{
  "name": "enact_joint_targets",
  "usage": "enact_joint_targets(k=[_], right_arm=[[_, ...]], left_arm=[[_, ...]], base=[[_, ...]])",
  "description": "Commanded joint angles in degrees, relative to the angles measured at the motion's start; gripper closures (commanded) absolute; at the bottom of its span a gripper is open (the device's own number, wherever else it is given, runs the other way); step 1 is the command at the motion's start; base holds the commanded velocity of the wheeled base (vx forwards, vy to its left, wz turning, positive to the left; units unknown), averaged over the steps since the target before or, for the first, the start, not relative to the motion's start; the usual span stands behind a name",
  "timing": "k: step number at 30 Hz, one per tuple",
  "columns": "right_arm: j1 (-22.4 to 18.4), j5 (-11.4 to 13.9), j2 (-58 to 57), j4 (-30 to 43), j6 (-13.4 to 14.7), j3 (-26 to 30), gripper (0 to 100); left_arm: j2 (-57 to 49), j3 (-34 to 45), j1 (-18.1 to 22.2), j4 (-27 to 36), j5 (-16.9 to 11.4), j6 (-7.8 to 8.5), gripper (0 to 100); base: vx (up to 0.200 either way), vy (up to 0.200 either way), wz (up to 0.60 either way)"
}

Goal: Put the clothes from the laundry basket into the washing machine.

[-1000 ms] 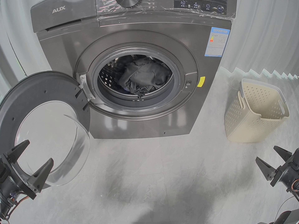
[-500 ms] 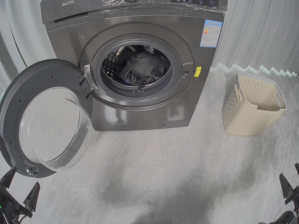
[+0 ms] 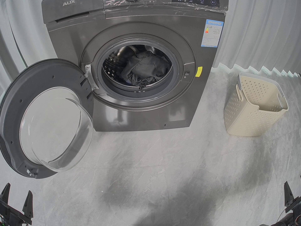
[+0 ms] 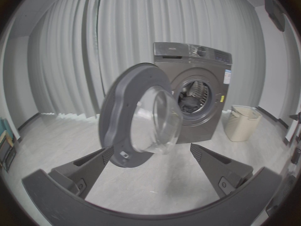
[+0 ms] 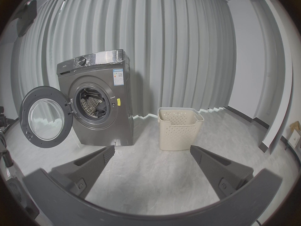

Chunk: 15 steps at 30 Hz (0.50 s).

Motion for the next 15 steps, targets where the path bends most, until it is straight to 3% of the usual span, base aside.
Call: enact_joint_targets(k=[1,4,5,7,8,10,15], right_arm=[[0.1,1.0,-1.9,1.2,1.3,1.0,0],[0.2,5.3,-1.9,3.4,-1.2,1.0,0],[0.2,6.0,-1.9,3.2,-1.8,1.0,0],[0.0,6.1,-1.9,3.2,-2.1,1.0,0],[0.0,6.1,-1.9,3.3,-2.1,1.0,0],[0.0,6.1,-1.9,3.2,-2.0,1.0,0],[0.0,6.0,-1.9,3.2,-1.6,1.0,0]], left_arm=[[-2.2,1.0,4.4,0.0,1.9,0.73,0],[-5.7,1.0,5.8,0.0,-0.1,6.36,0],[-5.0,1.0,5.8,0.1,-0.9,6.45,0],[-5.4,1.0,5.7,0.5,-2.5,3.72,0],[-5.5,1.0,5.7,0.5,-4.1,3.11,0],[-5.5,0.9,5.7,0.6,-7.1,2.84,0],[-5.5,0.3,5.8,2.6,-5.2,1.96,0]], base=[[0.000,0.000,0.00],[0.000,0.000,0.00],[0.000,0.000,0.00],[0.000,0.000,0.00],[0.000,0.000,0.00],[0.000,0.000,0.00],[0.000,0.000,0.00]])
